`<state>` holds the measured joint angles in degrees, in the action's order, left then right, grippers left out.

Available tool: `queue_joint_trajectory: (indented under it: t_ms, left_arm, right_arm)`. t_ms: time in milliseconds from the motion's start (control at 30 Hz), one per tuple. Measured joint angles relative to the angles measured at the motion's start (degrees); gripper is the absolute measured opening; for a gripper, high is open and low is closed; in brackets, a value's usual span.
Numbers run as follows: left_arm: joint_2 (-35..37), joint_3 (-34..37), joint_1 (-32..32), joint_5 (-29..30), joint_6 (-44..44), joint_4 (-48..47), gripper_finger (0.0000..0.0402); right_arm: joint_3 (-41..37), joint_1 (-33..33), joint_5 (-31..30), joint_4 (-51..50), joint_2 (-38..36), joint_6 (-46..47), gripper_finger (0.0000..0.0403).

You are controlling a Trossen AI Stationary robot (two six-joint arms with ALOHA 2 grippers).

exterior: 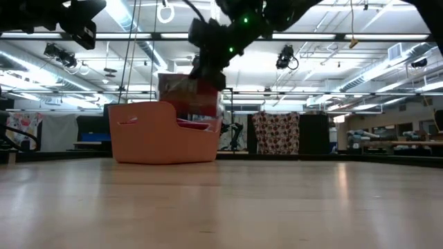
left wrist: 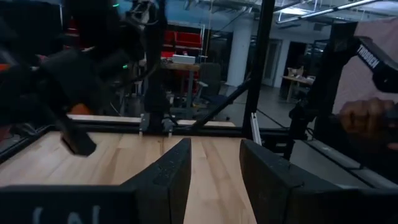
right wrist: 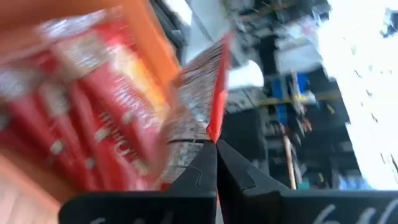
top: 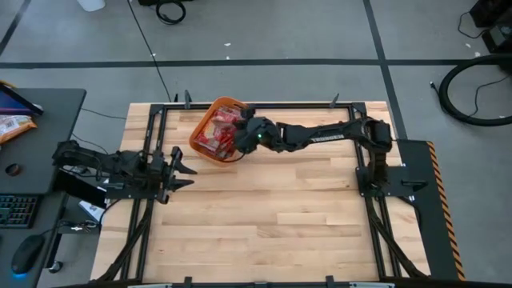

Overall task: Sort popcorn bags into baskets
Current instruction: Put the red popcorn bag into the orange bin, then return to Home Position

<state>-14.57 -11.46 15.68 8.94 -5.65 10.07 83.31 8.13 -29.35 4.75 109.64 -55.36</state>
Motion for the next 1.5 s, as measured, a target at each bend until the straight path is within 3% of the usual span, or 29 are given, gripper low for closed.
queue_joint_trajectory:
  t_ms: [367,633,967,1133,1267,1400,1500]
  left_arm:
    - [0.0,0.0,-0.1,1.3,0.3,0.6,0.0141]
    - [0.0,0.0,-0.1,1.5,0.3,0.4,0.0141]
    - [0.0,0.0,-0.1,1.5,-0.4,0.4,0.0141]
    - [0.1,0.0,-0.1,1.5,0.8,-0.5,0.0141]
    - [0.1,0.0,-0.1,1.5,1.8,-2.8,0.0141]
    - [0.1,0.0,-0.1,1.5,1.7,-4.7,0.0141]
    - [0.1,0.0,-0.1,1.5,1.3,-5.5,0.0141]
  right_arm:
    - [0.3,5.1,19.4,7.3,6.3,-19.1,0.0005]
    - [0.2,6.8,18.6,11.4,9.4,-23.8,0.001]
    - [0.2,10.0,12.9,3.1,8.9,-1.1,0.0067]
    - [0.2,7.6,4.9,0.0,7.1,6.5,0.0098]
    - [0.2,5.8,-0.4,-8.6,2.9,13.2,0.0104]
    - [-0.1,4.3,2.1,-21.3,-3.0,27.5,0.01]
    - [-4.8,3.4,7.1,-22.4,-8.0,36.4,0.009]
